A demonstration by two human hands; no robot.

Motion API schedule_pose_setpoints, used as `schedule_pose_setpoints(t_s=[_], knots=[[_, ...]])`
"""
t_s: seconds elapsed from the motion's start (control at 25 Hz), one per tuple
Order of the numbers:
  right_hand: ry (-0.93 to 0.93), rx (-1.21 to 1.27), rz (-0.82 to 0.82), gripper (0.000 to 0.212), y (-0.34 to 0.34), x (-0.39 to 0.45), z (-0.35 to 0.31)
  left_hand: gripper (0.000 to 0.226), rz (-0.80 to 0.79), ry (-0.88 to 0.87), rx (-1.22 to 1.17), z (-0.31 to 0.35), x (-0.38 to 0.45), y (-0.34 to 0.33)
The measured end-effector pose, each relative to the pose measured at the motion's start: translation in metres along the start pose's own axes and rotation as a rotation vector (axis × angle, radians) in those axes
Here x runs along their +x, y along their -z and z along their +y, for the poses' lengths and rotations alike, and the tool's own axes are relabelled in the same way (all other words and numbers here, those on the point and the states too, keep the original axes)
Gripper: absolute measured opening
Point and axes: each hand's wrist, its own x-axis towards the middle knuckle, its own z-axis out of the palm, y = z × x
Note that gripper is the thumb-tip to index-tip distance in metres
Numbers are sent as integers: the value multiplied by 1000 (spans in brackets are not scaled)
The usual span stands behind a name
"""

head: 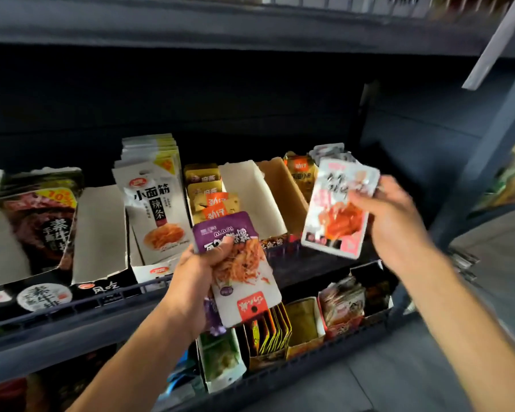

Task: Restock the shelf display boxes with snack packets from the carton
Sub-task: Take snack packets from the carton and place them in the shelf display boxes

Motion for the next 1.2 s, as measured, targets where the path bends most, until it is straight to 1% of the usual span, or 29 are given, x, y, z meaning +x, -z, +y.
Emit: schedule_pose_setpoints(t_s=[0.08,0.16,0.24,0.4,0.48,0.56,0.68,0.76,0.84,0.88,0.92,1.04,1.12,1.2], knots=[[68,-83,72,23,23,41,-18,31,-3,-5,-27,6,12,-8],[74,-213,78,22,41,72,-23,32,-3,-2,-33,9,21,-15],[83,-290,94,22,49,92,-23,32,13,-5,-33,10,29,-20],[154,-310,227,26,49,119,-30,31,23,-17,-26,8,37,-24],[178,-267,282,28,48,129,-36,32,27,-15,-9,6,39,-22],[188,-244,263,26,44,136,-35,33,40,-20,2,4,42,-19],[240,-325,177,28,32,143,-27,35,65,-20,4,3,47,-18],[290,-365,220,28,29,150,-28,32,72,-29,14,2,49,-19],[263,-398,287,23,37,159,-32,28,78,-44,24,3,50,-22],[227,-447,284,23,43,162,-31,28,75,-49,30,5,50,-25],[181,-493,243,26,48,166,-27,29,70,-55,31,8,52,-27],[31,-654,73,30,48,174,-7,36,40,-70,38,17,61,-35],[60,-819,73,30,46,185,10,40,17,-78,50,20,64,-40],[163,-1048,131,22,46,194,20,39,18,-79,50,19,64,-43]])
